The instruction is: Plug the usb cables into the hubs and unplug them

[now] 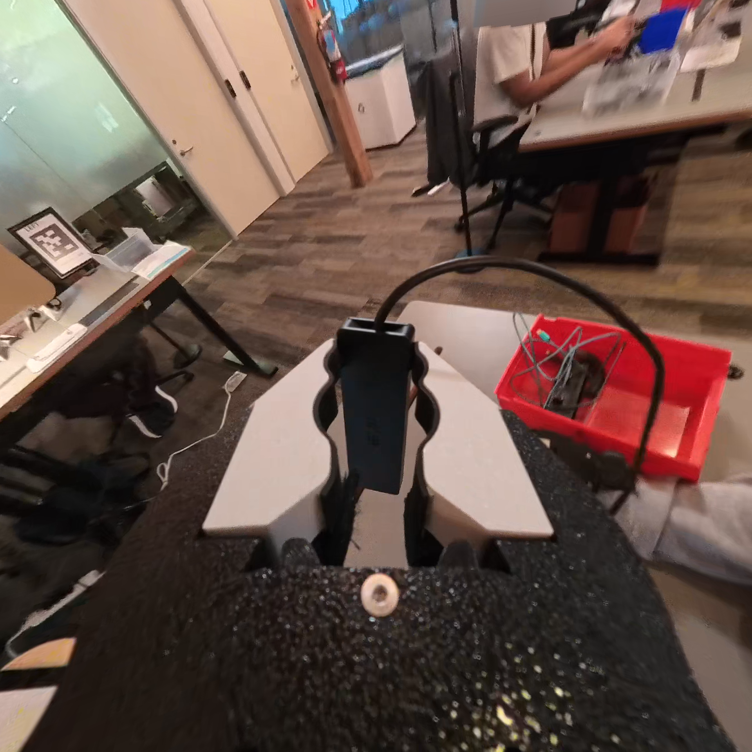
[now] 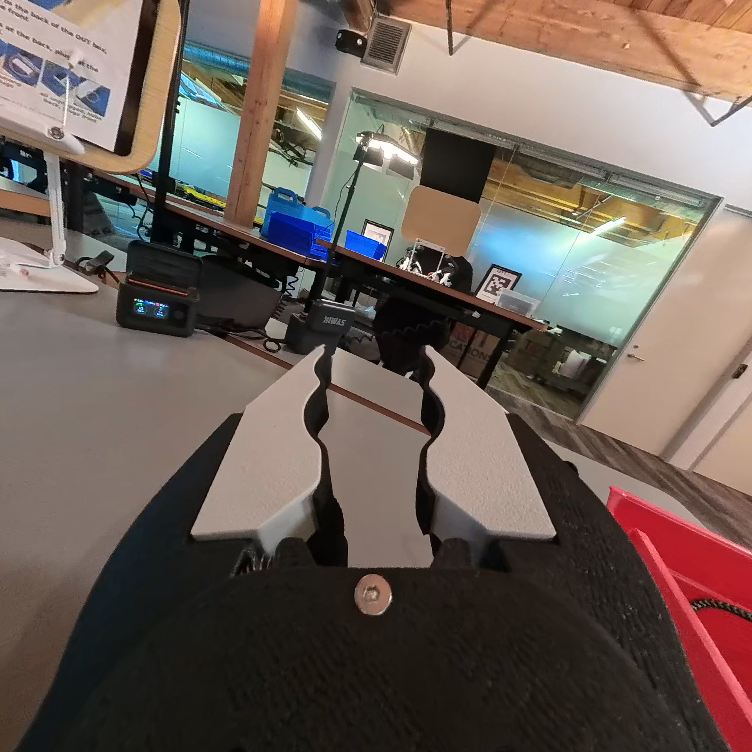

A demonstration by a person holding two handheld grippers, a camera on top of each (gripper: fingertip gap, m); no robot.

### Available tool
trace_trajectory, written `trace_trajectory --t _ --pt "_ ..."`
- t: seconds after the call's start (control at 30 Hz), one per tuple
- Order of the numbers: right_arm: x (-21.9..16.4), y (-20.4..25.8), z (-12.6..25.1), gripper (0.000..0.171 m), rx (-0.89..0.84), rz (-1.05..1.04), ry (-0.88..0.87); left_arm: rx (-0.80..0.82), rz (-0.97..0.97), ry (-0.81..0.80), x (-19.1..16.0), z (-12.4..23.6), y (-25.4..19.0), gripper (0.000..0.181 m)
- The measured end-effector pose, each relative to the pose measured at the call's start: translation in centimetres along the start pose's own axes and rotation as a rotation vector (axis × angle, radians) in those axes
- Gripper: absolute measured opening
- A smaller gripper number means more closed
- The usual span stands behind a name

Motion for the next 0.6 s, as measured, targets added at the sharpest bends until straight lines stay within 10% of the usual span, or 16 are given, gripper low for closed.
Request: trace_trajectory --t 0.2,0.6 --pt "-0.1 -0.5 0.0 0.041 -0.018 -0.021 -0.002 0.071 -0.041 0.195 -4.2 -2.8 2.7 0.033" --pt "-0.5 -2.0 0.1 0.04 -0.073 -0.116 0.0 -0.124 0.025 0.659 -25.6 -7.2 -3.1 0.033"
Point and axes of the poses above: each gripper's, where its closed fingertips meet, z back along the fingers, x out of its top, y = z × x across the jaws, the point moved 2 cm from there along z, back along the fingers, and after that the axes turned 2 degrees about z, right-handed, at the moved point
